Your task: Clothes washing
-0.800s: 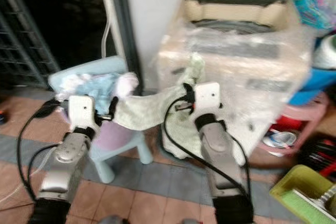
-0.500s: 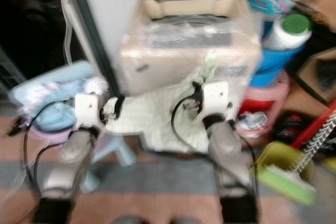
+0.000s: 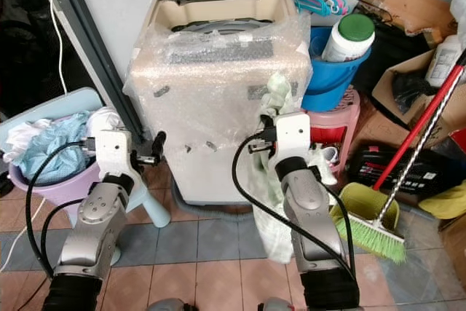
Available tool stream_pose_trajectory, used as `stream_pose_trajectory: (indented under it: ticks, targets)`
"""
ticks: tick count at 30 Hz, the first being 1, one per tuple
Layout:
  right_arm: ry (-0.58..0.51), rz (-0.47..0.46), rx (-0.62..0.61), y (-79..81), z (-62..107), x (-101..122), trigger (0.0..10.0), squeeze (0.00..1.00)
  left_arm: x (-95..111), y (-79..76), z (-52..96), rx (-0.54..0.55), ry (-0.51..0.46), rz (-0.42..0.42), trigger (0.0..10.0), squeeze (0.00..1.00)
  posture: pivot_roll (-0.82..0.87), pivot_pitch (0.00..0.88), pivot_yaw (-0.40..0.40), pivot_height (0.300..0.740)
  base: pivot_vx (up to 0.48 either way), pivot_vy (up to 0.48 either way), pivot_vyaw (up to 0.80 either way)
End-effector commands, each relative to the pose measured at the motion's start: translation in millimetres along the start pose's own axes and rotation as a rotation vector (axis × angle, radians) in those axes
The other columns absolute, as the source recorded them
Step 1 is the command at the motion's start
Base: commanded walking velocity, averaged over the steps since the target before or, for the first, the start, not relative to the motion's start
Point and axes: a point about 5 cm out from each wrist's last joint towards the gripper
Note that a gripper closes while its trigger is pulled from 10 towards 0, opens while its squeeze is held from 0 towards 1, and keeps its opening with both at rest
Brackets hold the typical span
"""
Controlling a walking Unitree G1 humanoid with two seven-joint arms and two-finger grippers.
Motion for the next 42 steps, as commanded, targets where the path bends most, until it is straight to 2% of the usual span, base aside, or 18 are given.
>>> stream_pose_trajectory:
  ticks: [1, 5, 15, 21, 27, 34, 38, 40, 42]
  targets:
    - [-0.040, 0.011, 0.036, 7.0, -4.5, 7.6, 10.0, 0.00, 3.6, 5.0, -1.7, 0.019, -0.004, -0.004, 10.0, 0.00, -0.03, 0.015, 0.092, 0.740, 0.281, 0.000, 0.00]
    - [-0.087, 0.023, 0.129, 14.8, -6.8, 17.3, 10.0, 0.00, 1.7, 5.6, 0.0, 0.025, 0.007, -0.006, 10.0, 0.00, -0.03, 0.020, 0.095, 0.740, 0.196, 0.357, 0.14]
    - [-0.115, 0.029, 0.137, 14.3, -13.2, 25.6, 10.0, 0.00, 1.1, 8.7, 1.4, 0.040, 0.011, -0.010, 10.0, 0.00, -0.03, 0.010, 0.095, 0.740, 0.313, 0.362, 0.41]
    - [-0.129, 0.067, 0.111, 3.5, -22.1, 32.9, 10.0, 0.00, 0.9, 7.0, 0.9, 0.024, 0.005, -0.020, 10.0, 0.00, -0.03, 0.006, 0.092, 0.740, 0.423, 0.142, 0.00]
    - [-0.138, 0.118, 0.016, -11.7, -30.2, 37.8, 10.0, 0.00, -0.3, 4.6, 0.6, 0.015, 0.014, -0.048, 10.0, 0.00, -0.04, 0.000, 0.088, 0.740, 0.478, 0.000, 0.00]
    - [-0.186, 0.149, 0.011, -22.2, -42.2, 53.1, 10.0, 0.00, -2.4, 3.6, -0.2, 0.014, 0.029, -0.042, 10.0, 0.00, -0.04, 0.007, 0.088, 0.740, 0.461, 0.000, 0.00]
    - [-0.269, 0.201, 0.069, -25.4, -65.7, 86.0, 10.0, 0.00, -2.1, 4.1, -1.1, 0.021, 0.028, -0.035, 10.0, 0.00, -0.03, 0.009, 0.086, 0.740, 0.429, 0.000, 0.00]
    - [-0.407, 0.332, 0.143, -25.9, -81.1, 131.4, 10.0, 0.00, -0.2, 3.8, -1.6, 0.022, 0.016, -0.019, 10.0, 0.00, -0.03, 0.007, 0.092, 0.740, 0.000, 0.000, 0.00]
    - [-0.516, 0.382, 0.116, -35.7, -93.9, 180.0, 10.0, 0.00, -0.1, 2.9, -2.2, 0.016, 0.019, -0.025, 10.0, 0.00, -0.04, 0.011, 0.097, 0.740, 0.000, 0.000, 0.00]
Point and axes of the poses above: a point about 5 cm out from each wrist's last joint towards the gripper, its own z axis pointing back from the gripper into the wrist, its own x axis along the axis of the wrist's last joint, y = z × x, and after that the axes turned 4 degrees about -z, right-handed
